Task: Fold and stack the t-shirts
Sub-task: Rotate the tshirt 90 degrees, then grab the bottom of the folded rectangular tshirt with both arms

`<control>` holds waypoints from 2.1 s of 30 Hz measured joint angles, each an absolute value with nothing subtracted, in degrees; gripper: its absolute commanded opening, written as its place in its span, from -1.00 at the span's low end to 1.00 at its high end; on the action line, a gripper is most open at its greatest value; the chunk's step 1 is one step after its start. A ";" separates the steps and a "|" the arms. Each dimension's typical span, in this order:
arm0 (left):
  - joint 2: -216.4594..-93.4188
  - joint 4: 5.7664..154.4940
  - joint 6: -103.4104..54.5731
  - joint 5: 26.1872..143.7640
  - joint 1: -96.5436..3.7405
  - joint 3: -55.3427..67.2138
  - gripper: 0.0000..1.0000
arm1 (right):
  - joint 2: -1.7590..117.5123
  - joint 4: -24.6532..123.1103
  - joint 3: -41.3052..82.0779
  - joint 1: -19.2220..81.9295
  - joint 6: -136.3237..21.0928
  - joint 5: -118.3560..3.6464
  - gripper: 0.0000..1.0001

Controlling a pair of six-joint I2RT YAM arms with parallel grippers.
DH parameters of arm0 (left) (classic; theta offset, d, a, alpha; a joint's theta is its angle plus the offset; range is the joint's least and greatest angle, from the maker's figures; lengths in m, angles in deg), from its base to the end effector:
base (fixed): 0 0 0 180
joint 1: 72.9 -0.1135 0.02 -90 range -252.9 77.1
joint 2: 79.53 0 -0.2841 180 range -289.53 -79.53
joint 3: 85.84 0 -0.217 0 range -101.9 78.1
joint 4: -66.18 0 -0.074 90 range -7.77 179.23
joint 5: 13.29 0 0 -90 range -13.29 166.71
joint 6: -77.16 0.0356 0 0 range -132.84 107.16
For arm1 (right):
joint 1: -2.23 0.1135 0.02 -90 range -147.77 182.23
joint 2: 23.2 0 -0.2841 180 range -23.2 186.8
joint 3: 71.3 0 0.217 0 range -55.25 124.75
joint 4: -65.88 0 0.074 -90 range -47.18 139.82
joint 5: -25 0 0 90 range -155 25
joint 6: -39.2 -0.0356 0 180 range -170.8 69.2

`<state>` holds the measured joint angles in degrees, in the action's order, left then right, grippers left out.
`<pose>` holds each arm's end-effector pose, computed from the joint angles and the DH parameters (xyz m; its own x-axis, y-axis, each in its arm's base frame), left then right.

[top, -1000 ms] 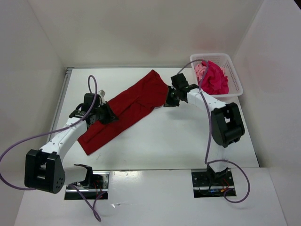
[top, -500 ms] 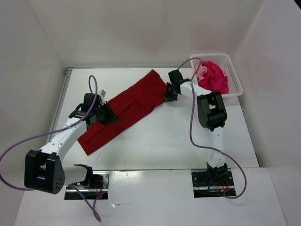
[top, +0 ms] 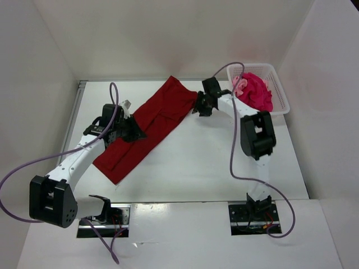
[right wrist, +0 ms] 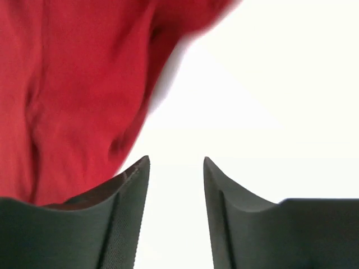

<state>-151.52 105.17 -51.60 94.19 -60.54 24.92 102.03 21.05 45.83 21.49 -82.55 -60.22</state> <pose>0.2219 -0.0596 0.3014 -0.7720 -0.4421 -0.4567 -0.0772 0.7783 -0.6231 0.4377 0.1561 0.2276 -0.8384 0.2625 -0.4776 0.0765 0.9244 0.3737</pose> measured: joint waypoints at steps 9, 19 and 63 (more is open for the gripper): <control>-154.95 105.00 -50.09 95.63 -66.03 23.32 -0.41 | 86.20 36.74 17.18 45.23 -94.66 -50.71 0.08; -151.17 106.64 -48.78 94.78 -71.69 26.14 -0.28 | 100.58 45.14 26.33 51.24 -105.74 -47.56 -0.18; -159.21 111.66 -62.97 98.71 -27.56 41.29 0.32 | 29.39 18.75 -33.58 42.19 -119.97 -56.11 0.02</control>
